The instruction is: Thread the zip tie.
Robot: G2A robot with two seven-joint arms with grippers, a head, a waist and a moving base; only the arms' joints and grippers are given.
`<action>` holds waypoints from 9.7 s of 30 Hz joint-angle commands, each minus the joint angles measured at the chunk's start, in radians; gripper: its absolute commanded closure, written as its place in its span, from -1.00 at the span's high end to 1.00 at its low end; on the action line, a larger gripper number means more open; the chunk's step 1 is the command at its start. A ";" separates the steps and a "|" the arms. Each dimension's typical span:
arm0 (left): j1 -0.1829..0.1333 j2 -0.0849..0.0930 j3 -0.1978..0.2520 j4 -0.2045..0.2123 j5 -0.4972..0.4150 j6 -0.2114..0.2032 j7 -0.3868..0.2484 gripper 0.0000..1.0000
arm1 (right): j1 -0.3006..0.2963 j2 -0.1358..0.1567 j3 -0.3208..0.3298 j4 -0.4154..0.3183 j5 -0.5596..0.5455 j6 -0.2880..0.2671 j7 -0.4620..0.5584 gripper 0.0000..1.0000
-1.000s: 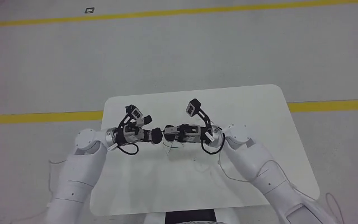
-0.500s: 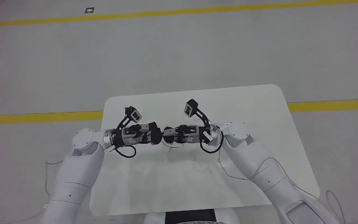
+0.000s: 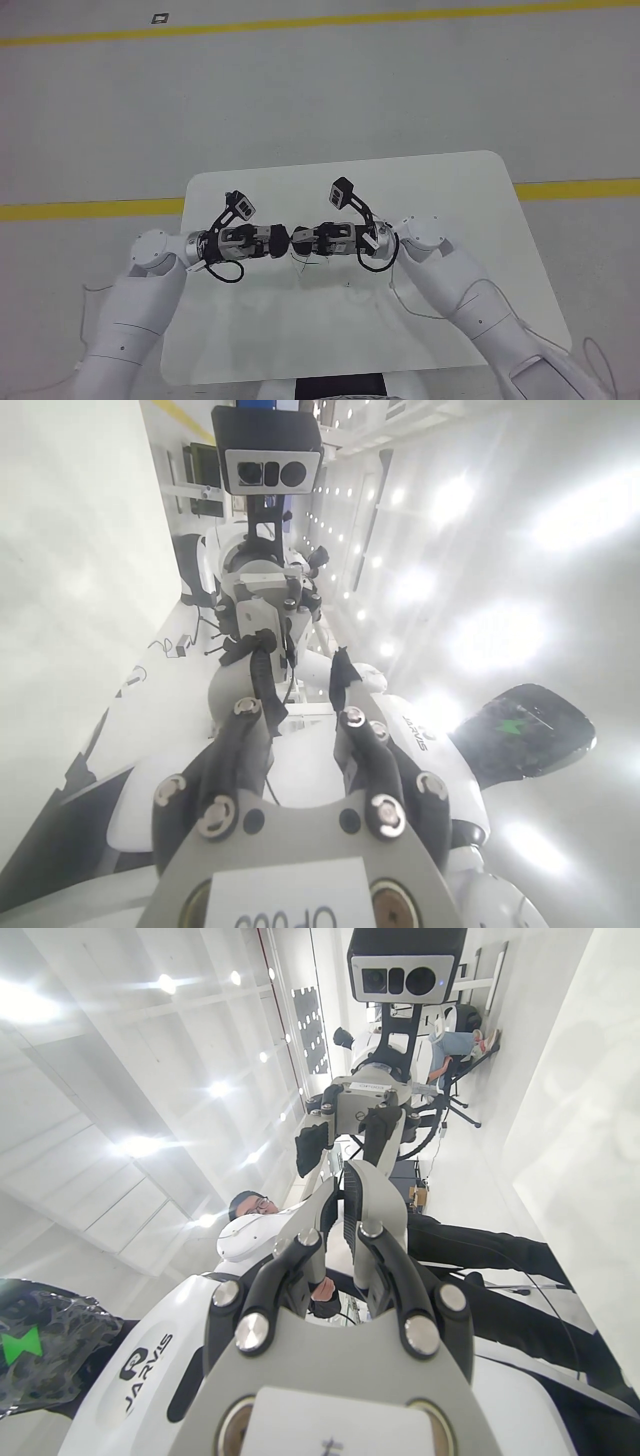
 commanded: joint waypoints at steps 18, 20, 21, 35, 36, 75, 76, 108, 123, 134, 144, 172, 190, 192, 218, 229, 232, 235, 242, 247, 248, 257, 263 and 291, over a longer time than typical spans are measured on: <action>-0.027 0.028 0.062 0.028 -0.044 -0.024 0.000 -0.78 | 0.013 0.002 -0.013 0.014 0.007 0.001 0.020 -1.00; -0.030 0.030 0.067 0.030 -0.048 -0.026 0.000 -0.84 | 0.014 0.002 -0.015 0.016 0.009 0.000 0.022 -1.00; -0.031 0.031 0.071 0.031 -0.050 -0.027 0.000 -0.86 | 0.015 0.002 -0.016 0.017 0.011 0.000 0.022 -1.00; -0.040 0.050 0.084 0.050 -0.061 -0.046 0.000 -1.00 | 0.015 0.005 -0.009 0.020 0.013 -0.013 0.003 1.00; -0.039 0.052 0.081 0.049 -0.062 -0.046 0.000 -1.00 | 0.012 0.007 -0.003 0.017 0.012 -0.014 0.004 1.00; 0.056 0.115 -0.175 0.033 -0.059 -0.253 0.000 -1.00 | -0.037 0.035 0.072 -0.040 -0.043 -0.019 -0.012 1.00; 0.056 0.115 -0.175 0.033 -0.059 -0.253 0.000 -1.00 | -0.037 0.035 0.072 -0.040 -0.043 -0.019 -0.012 1.00; 0.045 0.118 -0.196 0.039 -0.041 -0.253 0.067 -1.00 | 0.110 0.063 -0.068 -0.174 -0.664 0.236 0.046 1.00; -0.013 0.124 -0.226 0.103 -0.024 -0.253 0.051 -1.00 | 0.140 0.055 -0.107 -0.180 -0.694 0.269 0.048 1.00; -0.013 0.124 -0.226 0.103 -0.024 -0.253 0.051 -1.00 | 0.273 -0.009 -0.286 -0.075 -0.729 0.371 0.028 1.00; -0.013 0.124 -0.226 0.103 -0.024 -0.253 0.051 -1.00 | 0.273 -0.009 -0.286 -0.075 -0.729 0.371 0.028 1.00; -0.013 0.124 -0.226 0.103 -0.024 -0.253 0.051 -1.00 | 0.352 -0.104 -0.430 0.021 -0.925 0.414 0.016 1.00; -0.013 0.124 -0.226 0.103 -0.024 -0.253 0.051 -1.00 | 0.362 -0.127 -0.448 0.058 -0.991 0.304 -0.001 1.00; -0.013 0.124 -0.226 0.103 -0.024 -0.253 0.051 -1.00 | 0.402 -0.138 -0.472 0.091 -1.015 0.239 0.044 1.00; -0.013 0.124 -0.226 0.103 -0.024 -0.253 0.051 -1.00 | 0.505 -0.248 -0.615 0.303 -1.094 0.057 0.102 1.00; -0.013 0.124 -0.226 0.103 -0.024 -0.253 0.051 -1.00 | 0.504 -0.254 -0.619 0.292 -1.144 -0.022 0.092 1.00; -0.013 0.124 -0.226 0.103 -0.024 -0.253 0.051 -1.00 | 0.518 -0.265 -0.619 0.308 -1.152 -0.052 0.089 1.00; -0.013 0.124 -0.226 0.103 -0.024 -0.253 0.051 -1.00 | 0.532 -0.277 -0.620 0.335 -1.161 -0.070 0.085 0.12; -0.013 0.124 -0.226 0.103 -0.024 -0.253 0.051 -1.00 | 0.555 -0.318 -0.640 0.414 -1.190 -0.086 0.080 -0.50; -0.013 0.124 -0.226 0.103 -0.024 -0.253 0.051 -1.00 | 0.554 -0.343 -0.651 0.466 -1.199 -0.106 0.076 -0.52; -0.013 0.124 -0.226 0.103 -0.024 -0.253 0.051 -1.00 | 0.554 -0.347 -0.651 0.475 -1.200 -0.108 0.074 -0.50; -0.013 0.124 -0.226 0.103 -0.024 -0.253 0.051 -1.00 | 0.550 -0.376 -0.653 0.526 -1.227 -0.112 0.062 -0.56; -0.013 0.124 -0.226 0.103 -0.024 -0.253 0.051 -1.00 | 0.541 -0.390 -0.654 0.571 -1.245 -0.124 0.049 -0.64; -0.013 0.124 -0.226 0.103 -0.024 -0.253 0.051 -1.00 | 0.531 -0.460 -0.644 0.719 -1.267 -0.246 0.020 -0.64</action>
